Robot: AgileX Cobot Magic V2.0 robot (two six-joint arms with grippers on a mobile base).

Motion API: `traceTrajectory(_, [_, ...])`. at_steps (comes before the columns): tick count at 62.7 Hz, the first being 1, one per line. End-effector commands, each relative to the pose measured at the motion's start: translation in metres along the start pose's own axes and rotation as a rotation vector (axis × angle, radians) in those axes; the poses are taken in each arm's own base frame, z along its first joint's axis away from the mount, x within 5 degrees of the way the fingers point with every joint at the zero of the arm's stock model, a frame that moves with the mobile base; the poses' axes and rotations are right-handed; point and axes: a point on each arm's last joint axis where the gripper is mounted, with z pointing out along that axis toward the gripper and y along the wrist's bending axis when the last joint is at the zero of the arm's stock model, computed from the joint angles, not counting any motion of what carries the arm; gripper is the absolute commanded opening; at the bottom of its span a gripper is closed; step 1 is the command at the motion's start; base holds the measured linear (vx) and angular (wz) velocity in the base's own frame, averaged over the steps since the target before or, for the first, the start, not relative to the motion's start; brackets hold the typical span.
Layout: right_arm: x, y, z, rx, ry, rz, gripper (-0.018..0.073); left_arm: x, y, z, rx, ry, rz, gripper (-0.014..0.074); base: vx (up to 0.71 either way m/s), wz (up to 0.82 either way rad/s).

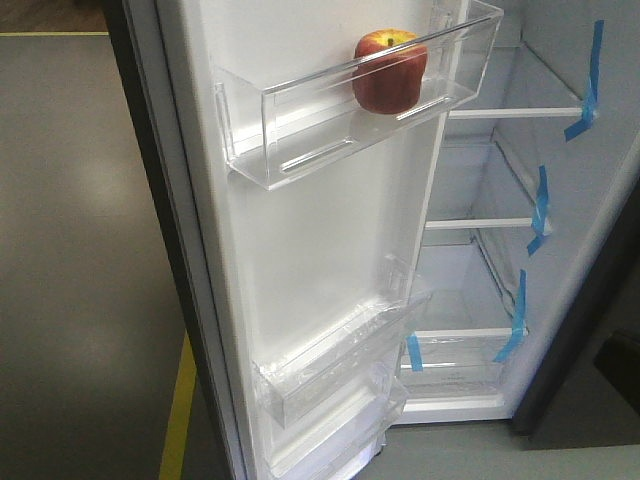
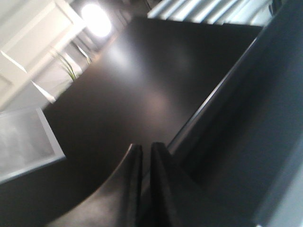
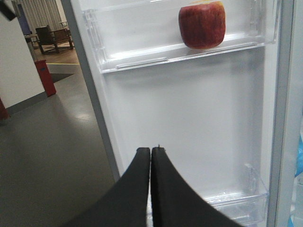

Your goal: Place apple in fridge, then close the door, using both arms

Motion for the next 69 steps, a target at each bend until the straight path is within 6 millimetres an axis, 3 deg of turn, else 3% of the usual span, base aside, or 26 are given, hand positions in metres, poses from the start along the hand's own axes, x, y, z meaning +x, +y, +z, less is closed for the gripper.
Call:
traceTrajectory(1, [-0.009, 0.001, -0.001, -0.005, -0.035, 0.022, -0.0004, -0.006, -0.003, 0.031, 0.153, 0.058, -0.09, 0.0141, 0.0, 0.0])
traceTrajectory(17, [-0.008, 0.002, -0.001, -0.014, -0.027, 0.022, -0.0004, -0.001, 0.035, 0.101, 0.257, 0.261, -0.201, 0.0408, 0.0, 0.0])
traceTrajectory(30, [-0.008, 0.002, -0.001, -0.015, -0.025, 0.022, -0.0004, 0.004, 0.042, 0.125, 0.403, 0.409, -0.162, 0.043, 0.0, 0.0])
traceTrajectory(39, [-0.008, 0.002, -0.001, -0.016, -0.024, 0.022, -0.0004, 0.004, 0.035, 0.126, 0.459, 0.431, -0.154, 0.043, 0.0, 0.0])
traceTrajectory(48, [-0.008, 0.002, -0.001, -0.014, -0.026, 0.021, -0.0004, 0.017, 0.021, 0.125, 0.555, 0.495, -0.17, 0.043, 0.0, 0.0])
traceTrajectory(57, [-0.009, 0.001, -0.001, -0.005, -0.035, 0.021, -0.0004, 0.04, 0.0, 0.125, 0.669, 0.575, -0.205, 0.0428, 0.0, 0.0])
traceTrajectory(69, [-0.01, 0.0, -0.001, 0.006, -0.045, 0.021, -0.0004, 0.087, -0.038, 0.126, 0.796, 0.699, -0.26, 0.0428, 0.0, 0.0])
